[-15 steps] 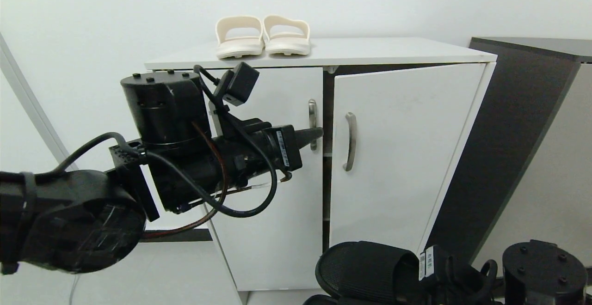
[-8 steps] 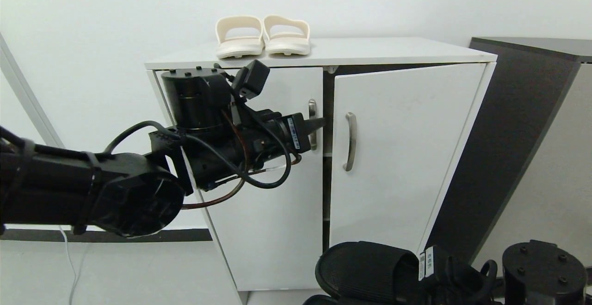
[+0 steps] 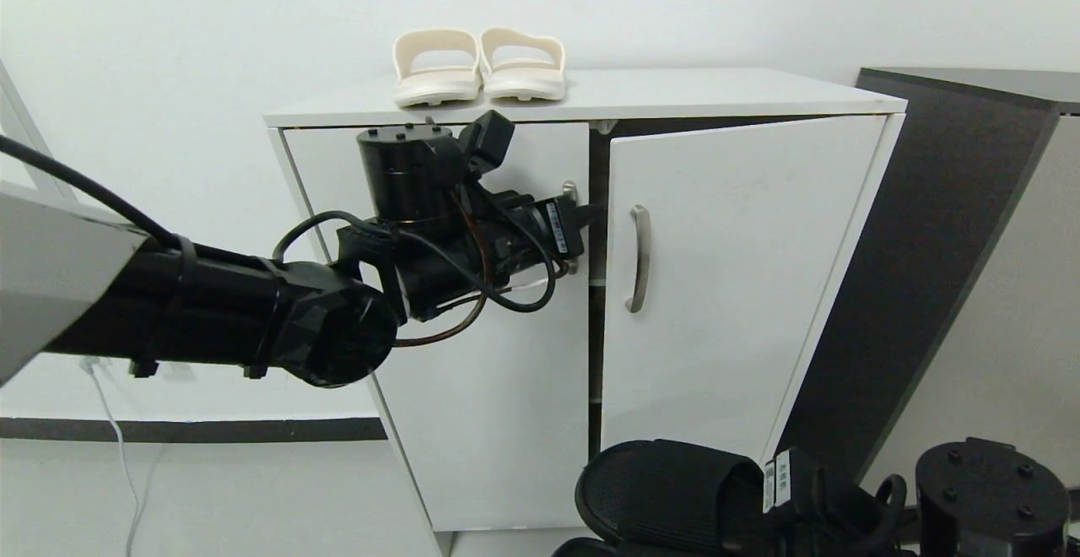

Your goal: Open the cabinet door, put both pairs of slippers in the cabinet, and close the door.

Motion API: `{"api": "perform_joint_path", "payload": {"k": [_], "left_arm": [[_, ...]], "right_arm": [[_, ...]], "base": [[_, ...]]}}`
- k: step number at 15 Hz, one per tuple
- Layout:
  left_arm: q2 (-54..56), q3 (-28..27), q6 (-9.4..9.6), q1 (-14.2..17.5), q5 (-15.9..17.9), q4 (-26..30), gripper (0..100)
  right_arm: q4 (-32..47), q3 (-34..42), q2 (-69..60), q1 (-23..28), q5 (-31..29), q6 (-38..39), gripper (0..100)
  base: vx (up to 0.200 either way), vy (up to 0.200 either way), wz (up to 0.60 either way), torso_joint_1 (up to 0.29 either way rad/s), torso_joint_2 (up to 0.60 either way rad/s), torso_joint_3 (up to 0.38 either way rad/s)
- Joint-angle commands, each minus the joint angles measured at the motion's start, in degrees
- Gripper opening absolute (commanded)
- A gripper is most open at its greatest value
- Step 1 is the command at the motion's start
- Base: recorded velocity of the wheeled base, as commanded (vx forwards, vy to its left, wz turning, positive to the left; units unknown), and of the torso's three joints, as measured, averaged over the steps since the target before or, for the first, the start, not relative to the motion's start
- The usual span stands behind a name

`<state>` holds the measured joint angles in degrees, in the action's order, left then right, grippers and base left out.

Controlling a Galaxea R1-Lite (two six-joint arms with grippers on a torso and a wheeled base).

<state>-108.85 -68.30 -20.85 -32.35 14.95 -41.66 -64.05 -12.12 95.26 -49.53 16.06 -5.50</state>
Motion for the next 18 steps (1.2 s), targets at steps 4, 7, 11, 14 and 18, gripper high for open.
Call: {"api": "perform_joint_path", "payload": {"k": [4,7,11,14,18], "left_arm": [[-2.16,-1.57,-0.60,-0.17,0.44,-0.09,0],[-2.24,-2.62,-1.74,-0.17,0.44,-0.09,0],[-3.12,-3.41,-1.74,-0.43,0.26,-0.36,0],[-3.03,-0.25,-1.48,-6.67,0.08,-5.63,0],[-3.12,0.45,-1.30,-13.88,0.00,-9.50,0]], "right_arm": [[-0.02,0.34,0.02,-0.57,0.12,-0.21,0],[-0.02,0.78,0.02,-1.89,0.12,-0.13,0],[-0.02,1.31,0.19,-3.73,0.12,-0.13,0],[-0.02,2.01,0.19,-6.02,0.03,-0.13,0],[-0.20,2.89,0.10,-7.16,0.12,-0.21,0]], "base": [[0.000,0.000,0.00,0.000,0.00,0.000],[0.000,0.000,0.00,0.000,0.00,0.000],[-0.200,0.000,0.00,0.006,0.00,0.005],[-0.200,0.000,0.00,-0.004,0.00,0.004],[-0.200,0.000,0.00,0.002,0.00,0.001]]}}
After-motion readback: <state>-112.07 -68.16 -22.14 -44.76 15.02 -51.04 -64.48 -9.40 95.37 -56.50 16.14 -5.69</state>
